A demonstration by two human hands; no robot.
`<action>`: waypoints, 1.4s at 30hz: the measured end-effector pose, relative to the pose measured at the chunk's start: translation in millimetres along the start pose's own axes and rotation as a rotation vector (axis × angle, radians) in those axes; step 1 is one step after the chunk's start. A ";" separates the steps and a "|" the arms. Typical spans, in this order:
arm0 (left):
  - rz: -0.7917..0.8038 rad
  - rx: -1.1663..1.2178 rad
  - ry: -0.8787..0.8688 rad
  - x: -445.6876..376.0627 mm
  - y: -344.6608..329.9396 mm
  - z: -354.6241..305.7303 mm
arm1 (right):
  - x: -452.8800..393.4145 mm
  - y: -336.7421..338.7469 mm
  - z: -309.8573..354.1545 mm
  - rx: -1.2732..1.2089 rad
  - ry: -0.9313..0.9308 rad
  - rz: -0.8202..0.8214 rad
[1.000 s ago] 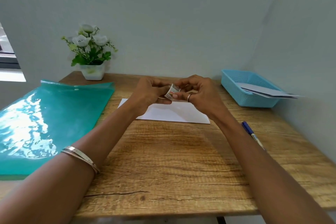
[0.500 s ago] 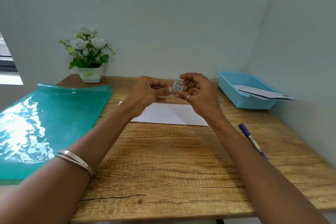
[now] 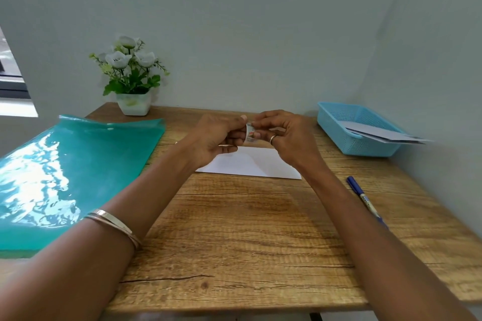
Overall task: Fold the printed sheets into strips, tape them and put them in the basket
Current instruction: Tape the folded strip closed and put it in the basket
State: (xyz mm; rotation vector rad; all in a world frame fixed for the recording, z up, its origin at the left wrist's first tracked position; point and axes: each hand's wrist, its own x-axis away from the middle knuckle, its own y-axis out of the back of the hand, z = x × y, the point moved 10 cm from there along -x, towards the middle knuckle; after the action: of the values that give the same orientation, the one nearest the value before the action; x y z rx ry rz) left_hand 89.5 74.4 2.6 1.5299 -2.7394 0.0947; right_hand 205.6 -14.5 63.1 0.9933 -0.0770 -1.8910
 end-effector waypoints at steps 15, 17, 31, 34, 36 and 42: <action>-0.126 -0.021 0.012 4.5 4.2 2.3 | 3.1 -7.8 -8.1 0.015 -0.118 0.066; -0.145 -0.003 0.018 4.9 4.5 2.5 | 2.6 -10.1 -6.3 0.046 -0.093 0.081; -0.240 0.206 0.121 5.4 16.6 10.6 | 6.3 -21.7 -1.1 0.081 -0.084 0.305; -0.235 0.264 0.161 3.8 21.8 14.1 | 7.7 -10.8 -1.9 -0.133 -0.171 0.277; -0.219 0.262 0.168 2.7 23.9 13.9 | 5.0 -0.9 -5.8 -0.300 -0.218 0.193; -0.110 0.123 0.091 3.4 5.0 6.3 | 5.2 9.1 -28.1 -0.497 -0.372 -0.009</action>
State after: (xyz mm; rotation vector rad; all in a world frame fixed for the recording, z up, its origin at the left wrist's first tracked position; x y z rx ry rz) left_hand 83.7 73.9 -3.9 1.6576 -2.6185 0.3300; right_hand 229.7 -13.7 45.3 0.3040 0.1742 -1.9488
